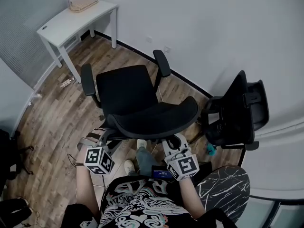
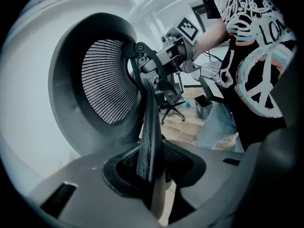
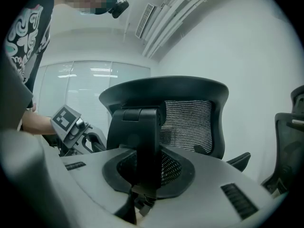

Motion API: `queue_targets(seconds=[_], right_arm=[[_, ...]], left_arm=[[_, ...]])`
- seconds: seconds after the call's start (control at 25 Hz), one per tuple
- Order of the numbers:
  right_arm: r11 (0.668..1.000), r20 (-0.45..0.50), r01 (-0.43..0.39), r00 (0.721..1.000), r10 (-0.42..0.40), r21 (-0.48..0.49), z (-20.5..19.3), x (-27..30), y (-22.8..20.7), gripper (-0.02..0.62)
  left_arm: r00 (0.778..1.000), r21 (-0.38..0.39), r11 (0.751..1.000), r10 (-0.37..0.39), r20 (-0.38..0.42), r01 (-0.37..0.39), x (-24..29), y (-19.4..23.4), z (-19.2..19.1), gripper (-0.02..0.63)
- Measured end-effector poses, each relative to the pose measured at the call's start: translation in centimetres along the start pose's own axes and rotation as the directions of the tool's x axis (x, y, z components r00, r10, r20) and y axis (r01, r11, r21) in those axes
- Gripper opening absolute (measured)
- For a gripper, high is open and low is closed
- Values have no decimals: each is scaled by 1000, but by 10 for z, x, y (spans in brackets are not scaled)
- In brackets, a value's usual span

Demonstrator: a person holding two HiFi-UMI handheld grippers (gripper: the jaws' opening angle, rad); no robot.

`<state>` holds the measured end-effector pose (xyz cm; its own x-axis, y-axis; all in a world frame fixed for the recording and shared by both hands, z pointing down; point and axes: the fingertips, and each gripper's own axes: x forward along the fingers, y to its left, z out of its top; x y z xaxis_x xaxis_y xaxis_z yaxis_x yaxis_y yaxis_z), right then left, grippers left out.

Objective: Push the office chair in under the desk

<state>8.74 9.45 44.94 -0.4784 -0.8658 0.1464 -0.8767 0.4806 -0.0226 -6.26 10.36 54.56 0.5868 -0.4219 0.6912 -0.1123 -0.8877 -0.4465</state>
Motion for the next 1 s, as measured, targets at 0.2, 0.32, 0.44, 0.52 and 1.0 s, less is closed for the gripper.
queue_targets(seconds=[0.2,0.32,0.44,0.52,1.0], right_arm=[[1000,4,-18,1000,18,2,1,3,-4,46],[1000,9,-18,1000,18,5,1,4,-4,46],[1000,18,-13,1000,13,9,1,6,-6,46],[1000,16,-14,1000,14,10,1,10,-8,46],[1000,20,-29,999,29,9,3,22,-16,46]], left_arm=[[1000,7,1000,8,-2,-8,3,3,2,153],[1000,5,1000,10,-3,-10,2,3,2,153],[1000,8,1000,20,-7,-20,4,6,0,153],[999,13,999,30,-9,-30,7,9,0,153],[999,26,999,30,-11,-30,14,22,-2,152]])
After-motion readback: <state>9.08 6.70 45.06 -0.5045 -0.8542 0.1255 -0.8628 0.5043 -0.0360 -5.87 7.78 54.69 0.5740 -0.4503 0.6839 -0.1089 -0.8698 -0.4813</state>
